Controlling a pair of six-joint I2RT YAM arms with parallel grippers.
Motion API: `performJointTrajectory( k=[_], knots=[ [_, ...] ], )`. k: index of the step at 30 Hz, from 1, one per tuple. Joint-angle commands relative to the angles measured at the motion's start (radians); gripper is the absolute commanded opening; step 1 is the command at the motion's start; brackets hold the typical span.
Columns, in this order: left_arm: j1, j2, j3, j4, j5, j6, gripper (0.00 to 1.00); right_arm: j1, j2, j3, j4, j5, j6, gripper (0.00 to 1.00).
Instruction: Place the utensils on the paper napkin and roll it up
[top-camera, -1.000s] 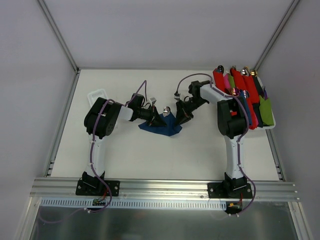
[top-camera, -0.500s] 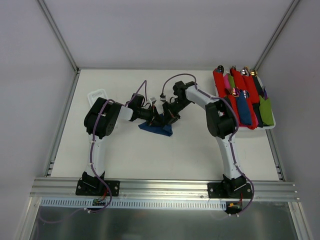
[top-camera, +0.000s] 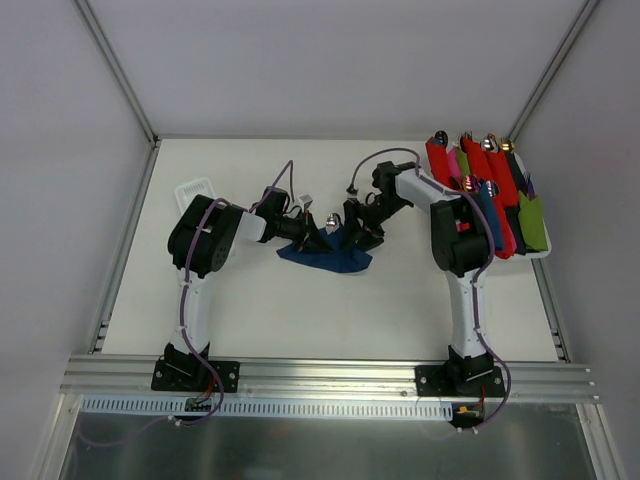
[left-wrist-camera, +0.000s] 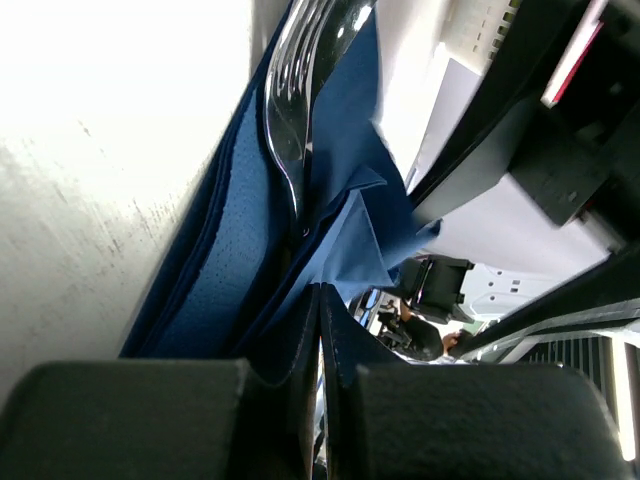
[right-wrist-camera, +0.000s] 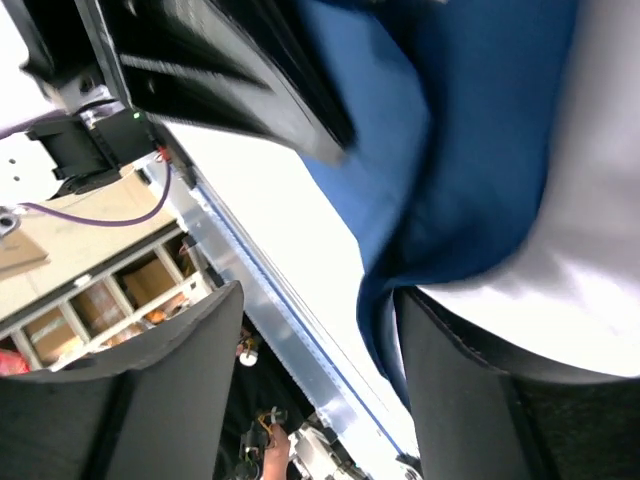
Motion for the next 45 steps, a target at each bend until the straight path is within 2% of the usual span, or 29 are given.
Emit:
performJointTrajectory(
  k=[1, 17, 23, 26, 27, 29, 30, 33, 36, 45],
  knots=[
    [0.016, 0.013, -0.032, -0.101, -0.114, 0.066, 0.0, -0.019, -0.12, -0.028, -0.021, 0.061, -0.041, 0.66],
    [0.017, 0.005, -0.032, -0.112, -0.117, 0.074, 0.0, -0.005, -0.109, -0.126, -0.071, 0.119, -0.177, 0.61],
    [0.017, -0.003, -0.037, -0.115, -0.119, 0.079, 0.0, -0.015, -0.126, -0.192, -0.073, 0.127, -0.219, 0.55],
    [0.017, -0.001, -0.041, -0.117, -0.119, 0.08, 0.0, -0.019, -0.141, -0.229, -0.073, 0.118, -0.229, 0.47],
    [0.017, -0.004, -0.04, -0.115, -0.119, 0.08, 0.0, -0.021, -0.148, -0.235, -0.071, 0.113, -0.236, 0.39],
    [0.017, -0.003, -0.041, -0.115, -0.119, 0.08, 0.0, -0.024, -0.157, -0.232, -0.071, 0.092, -0.236, 0.32],
    [0.019, -0.004, -0.041, -0.115, -0.12, 0.08, 0.0, -0.025, -0.163, -0.228, -0.07, 0.079, -0.233, 0.23],
    [0.019, -0.001, -0.04, -0.114, -0.12, 0.079, 0.0, -0.025, -0.168, -0.183, -0.062, 0.006, -0.207, 0.1],
    [0.019, -0.003, -0.04, -0.112, -0.119, 0.079, 0.0, -0.019, -0.157, -0.122, -0.045, -0.031, -0.173, 0.03],
    [0.02, 0.003, -0.032, -0.115, -0.114, 0.079, 0.0, 0.047, -0.048, 0.065, -0.042, -0.116, -0.064, 0.0]
  ],
)
